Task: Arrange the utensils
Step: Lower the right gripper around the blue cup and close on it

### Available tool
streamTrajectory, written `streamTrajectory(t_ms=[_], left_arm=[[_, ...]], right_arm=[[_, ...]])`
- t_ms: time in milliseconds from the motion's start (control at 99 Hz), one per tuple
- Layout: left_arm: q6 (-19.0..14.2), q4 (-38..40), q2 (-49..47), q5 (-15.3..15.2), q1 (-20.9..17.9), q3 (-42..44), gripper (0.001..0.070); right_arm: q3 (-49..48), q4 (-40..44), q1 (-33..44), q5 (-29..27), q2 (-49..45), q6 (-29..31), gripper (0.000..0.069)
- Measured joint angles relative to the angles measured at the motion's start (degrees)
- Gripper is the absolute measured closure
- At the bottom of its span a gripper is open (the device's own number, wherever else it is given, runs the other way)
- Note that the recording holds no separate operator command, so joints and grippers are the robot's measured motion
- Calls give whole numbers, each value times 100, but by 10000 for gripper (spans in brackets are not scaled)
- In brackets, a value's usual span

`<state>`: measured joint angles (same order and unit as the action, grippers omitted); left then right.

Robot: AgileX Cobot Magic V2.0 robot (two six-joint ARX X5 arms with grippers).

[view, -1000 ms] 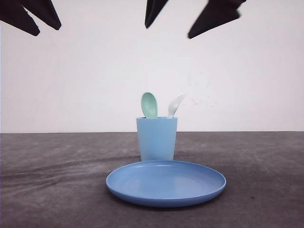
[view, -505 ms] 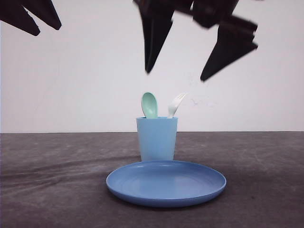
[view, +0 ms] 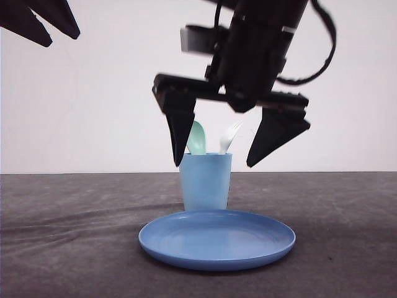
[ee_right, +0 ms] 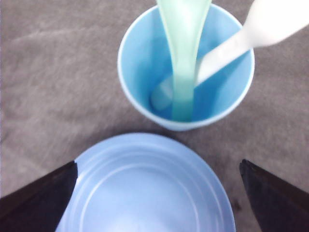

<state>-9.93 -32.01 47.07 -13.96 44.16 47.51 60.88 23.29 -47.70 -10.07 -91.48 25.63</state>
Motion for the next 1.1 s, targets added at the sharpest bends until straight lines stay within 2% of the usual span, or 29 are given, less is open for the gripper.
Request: streamTrajectory(t_ms=[212,717,1101], left_arm=[[0,0,0,0,0,0,470],[0,2,0,0,0,0,470],[0,157,0,0,0,0,470]], right_arm=[[-2,-479,258,479,-313,20,11],[0,-1239,581,581,-647,7,12],[0,-1388,765,782,-649,-28,12]])
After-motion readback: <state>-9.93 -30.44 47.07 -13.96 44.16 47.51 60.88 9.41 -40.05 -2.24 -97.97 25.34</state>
